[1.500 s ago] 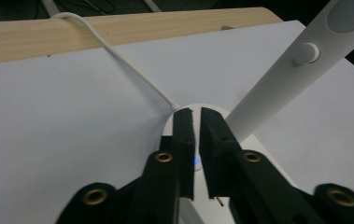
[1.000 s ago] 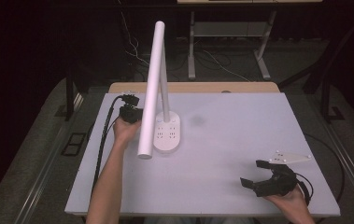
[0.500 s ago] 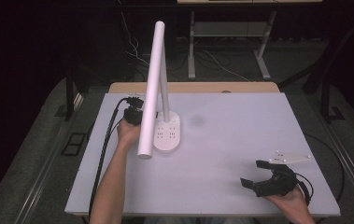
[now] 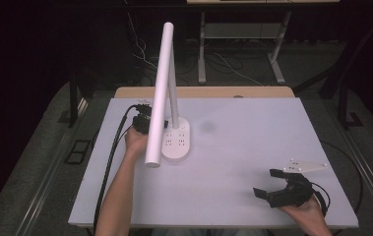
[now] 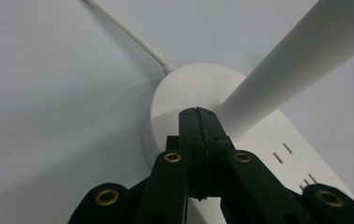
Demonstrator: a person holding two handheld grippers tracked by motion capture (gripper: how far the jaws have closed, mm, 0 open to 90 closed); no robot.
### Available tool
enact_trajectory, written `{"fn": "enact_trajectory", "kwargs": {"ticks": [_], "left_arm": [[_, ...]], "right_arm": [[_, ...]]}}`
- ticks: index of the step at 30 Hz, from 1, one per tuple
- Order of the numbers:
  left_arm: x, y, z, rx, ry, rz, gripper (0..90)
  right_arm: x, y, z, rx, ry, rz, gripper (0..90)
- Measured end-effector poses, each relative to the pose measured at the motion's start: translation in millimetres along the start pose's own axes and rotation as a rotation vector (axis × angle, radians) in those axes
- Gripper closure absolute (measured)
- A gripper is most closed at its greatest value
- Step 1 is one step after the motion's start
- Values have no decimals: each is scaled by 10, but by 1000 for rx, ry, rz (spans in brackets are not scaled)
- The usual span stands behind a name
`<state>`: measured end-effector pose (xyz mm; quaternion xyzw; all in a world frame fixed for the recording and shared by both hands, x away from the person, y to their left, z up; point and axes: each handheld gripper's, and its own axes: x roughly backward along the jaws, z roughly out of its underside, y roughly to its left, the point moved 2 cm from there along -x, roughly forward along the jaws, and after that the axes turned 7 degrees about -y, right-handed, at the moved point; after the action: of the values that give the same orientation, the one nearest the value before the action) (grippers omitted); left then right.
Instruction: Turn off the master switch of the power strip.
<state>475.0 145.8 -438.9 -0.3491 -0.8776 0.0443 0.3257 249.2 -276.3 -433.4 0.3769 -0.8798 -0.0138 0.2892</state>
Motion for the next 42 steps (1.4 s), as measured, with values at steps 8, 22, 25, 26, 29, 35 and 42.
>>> {"fn": "enact_trajectory", "kwargs": {"ticks": [8,22,25,26,29,35,42], "left_arm": [[-12,5,7,44,10,28,900],[-33,-45,-24,39,45,-31,900],[-39,-53,-37,37,57,-38,900],[-41,-53,-36,53,55,-39,900],[-45,-65,-44,59,62,-55,900],[-58,-88,-56,55,78,-76,900],[-48,-92,-56,43,66,-77,900]], "right_arm": [[-5,-2,1,3,4,4,5],[-15,15,4,10,13,-1,4],[-16,25,3,12,14,-1,4],[-15,30,3,12,13,-1,5],[-12,34,3,16,12,-1,5],[-4,36,-1,17,6,0,5],[-7,19,-7,12,4,3,4]]}}
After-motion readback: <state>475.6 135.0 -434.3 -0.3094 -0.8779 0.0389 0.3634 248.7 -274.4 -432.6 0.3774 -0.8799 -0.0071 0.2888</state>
